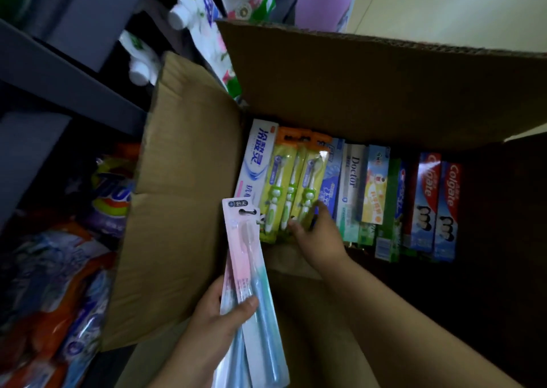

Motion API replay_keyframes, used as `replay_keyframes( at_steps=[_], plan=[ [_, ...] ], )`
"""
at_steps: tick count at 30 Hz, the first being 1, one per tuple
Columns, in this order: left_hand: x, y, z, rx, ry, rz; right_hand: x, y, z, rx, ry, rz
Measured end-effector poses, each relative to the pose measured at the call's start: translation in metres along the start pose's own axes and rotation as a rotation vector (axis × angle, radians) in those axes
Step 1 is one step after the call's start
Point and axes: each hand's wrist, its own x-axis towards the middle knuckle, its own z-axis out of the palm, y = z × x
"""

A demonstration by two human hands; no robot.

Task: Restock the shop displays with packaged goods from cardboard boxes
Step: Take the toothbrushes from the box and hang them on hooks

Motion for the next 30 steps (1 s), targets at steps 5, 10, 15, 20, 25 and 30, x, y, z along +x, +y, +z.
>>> replay_keyframes(
  at_steps=[5, 10, 15, 20, 25, 30],
  plan=[
    [0.009, -0.006, -0.008, -0.026, -0.041, 0.0, 0.023, -0.008, 0.011, -0.012, 0.113, 0.099],
    [0.006, -0.002, -0.006, -0.113, -0.134, -0.056, 0.007, 0.007, -0.01, 0.032, 0.131, 0.132],
    [0.0, 0.011, -0.009, -0.169, -0.228, -0.08, -0.013, -0.004, -0.003, 0.116, 0.062, -0.002],
    [-0.001, 0.015, -0.016, -0.095, -0.139, -0.001, 0.003, -0.037, 0.028, 0.061, 0.045, 0.012],
    [0.006, 0.011, -0.022, -0.073, -0.121, -0.027, 0.009, -0.039, 0.041, 0.295, 0.159, 0.094],
    [0.009, 0.008, -0.026, -0.141, -0.193, -0.086, 0.014, -0.041, 0.037, 0.221, 0.116, 0.113]
  ],
)
